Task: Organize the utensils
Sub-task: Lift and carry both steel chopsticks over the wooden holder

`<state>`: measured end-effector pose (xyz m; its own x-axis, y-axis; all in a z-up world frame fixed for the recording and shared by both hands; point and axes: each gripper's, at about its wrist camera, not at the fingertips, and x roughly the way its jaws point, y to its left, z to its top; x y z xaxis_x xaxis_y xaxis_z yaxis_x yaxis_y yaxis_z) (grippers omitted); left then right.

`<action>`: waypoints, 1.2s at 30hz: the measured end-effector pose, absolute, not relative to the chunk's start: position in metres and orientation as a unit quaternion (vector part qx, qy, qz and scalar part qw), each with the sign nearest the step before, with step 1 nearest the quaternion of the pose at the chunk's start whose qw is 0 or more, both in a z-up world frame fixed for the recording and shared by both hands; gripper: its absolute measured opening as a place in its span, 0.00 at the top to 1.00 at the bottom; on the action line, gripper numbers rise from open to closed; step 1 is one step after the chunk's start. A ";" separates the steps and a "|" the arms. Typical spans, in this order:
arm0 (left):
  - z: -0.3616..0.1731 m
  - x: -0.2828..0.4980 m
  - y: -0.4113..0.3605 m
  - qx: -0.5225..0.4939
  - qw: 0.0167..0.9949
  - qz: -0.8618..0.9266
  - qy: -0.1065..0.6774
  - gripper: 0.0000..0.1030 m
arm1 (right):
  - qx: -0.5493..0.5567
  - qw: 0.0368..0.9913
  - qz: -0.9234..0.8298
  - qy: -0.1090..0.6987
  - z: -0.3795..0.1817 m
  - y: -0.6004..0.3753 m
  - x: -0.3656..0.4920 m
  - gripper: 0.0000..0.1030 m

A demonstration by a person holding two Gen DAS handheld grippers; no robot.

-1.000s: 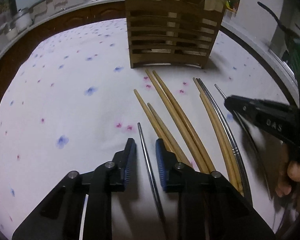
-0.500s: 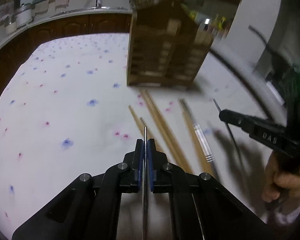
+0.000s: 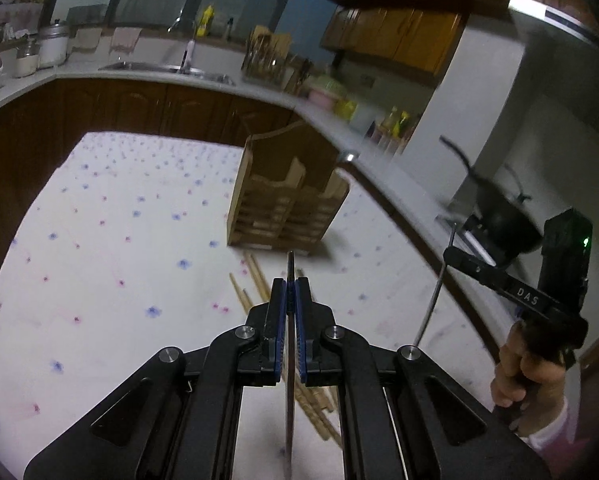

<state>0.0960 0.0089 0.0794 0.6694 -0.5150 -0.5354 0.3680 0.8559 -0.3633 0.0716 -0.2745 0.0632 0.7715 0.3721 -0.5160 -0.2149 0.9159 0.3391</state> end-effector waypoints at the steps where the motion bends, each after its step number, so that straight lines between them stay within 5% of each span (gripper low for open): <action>1: 0.084 0.093 0.011 -0.116 0.908 -0.244 0.320 0.97 | 0.129 0.935 0.158 0.290 0.070 -0.275 0.068 0.96; 36: 0.169 0.142 0.003 -0.116 0.945 -0.225 0.208 0.97 | 0.137 0.962 0.135 0.194 0.128 -0.291 0.114 0.96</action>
<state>0.1421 0.0028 0.1686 0.8127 -0.4725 -0.3410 0.3763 0.8724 -0.3118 0.1140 -0.2913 0.1278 0.8886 0.3123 -0.3359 -0.2065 0.9264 0.3149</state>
